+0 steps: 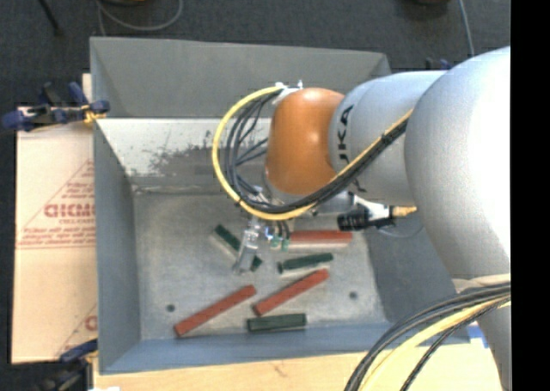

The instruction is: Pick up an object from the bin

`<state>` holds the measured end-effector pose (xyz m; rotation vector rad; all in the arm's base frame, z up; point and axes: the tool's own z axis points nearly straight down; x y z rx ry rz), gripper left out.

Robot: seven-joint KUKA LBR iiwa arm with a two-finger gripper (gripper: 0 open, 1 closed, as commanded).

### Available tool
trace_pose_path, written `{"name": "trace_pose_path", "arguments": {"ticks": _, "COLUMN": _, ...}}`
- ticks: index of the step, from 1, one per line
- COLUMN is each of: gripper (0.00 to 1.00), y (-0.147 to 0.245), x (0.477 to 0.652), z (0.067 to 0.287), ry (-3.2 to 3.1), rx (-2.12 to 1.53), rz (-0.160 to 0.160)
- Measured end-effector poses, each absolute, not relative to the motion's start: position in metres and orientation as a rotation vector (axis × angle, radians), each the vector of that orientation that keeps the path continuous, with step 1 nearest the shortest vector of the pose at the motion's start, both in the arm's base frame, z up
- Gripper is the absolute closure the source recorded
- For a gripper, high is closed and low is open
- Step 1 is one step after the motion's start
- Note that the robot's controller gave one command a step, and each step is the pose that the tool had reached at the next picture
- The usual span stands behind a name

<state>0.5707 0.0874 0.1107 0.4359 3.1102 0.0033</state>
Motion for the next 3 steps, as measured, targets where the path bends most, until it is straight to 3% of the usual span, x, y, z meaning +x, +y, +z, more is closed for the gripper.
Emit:
{"name": "trace_pose_path", "arguments": {"ticks": 1, "gripper": 0.0, "y": 0.0765, "x": 0.5956, "z": 0.0695, "ry": 3.049, "rx": 0.747, "rz": 0.002}}
{"name": "trace_pose_path", "arguments": {"ticks": 2, "gripper": 0.0, "y": 0.0756, "x": 0.5968, "z": 0.0701, "ry": 3.047, "rx": 0.744, "rz": 0.001}}
{"name": "trace_pose_path", "arguments": {"ticks": 3, "gripper": 1.0, "y": 0.0755, "x": 0.5973, "z": 0.071, "ry": 3.047, "rx": 0.743, "rz": 0.001}}
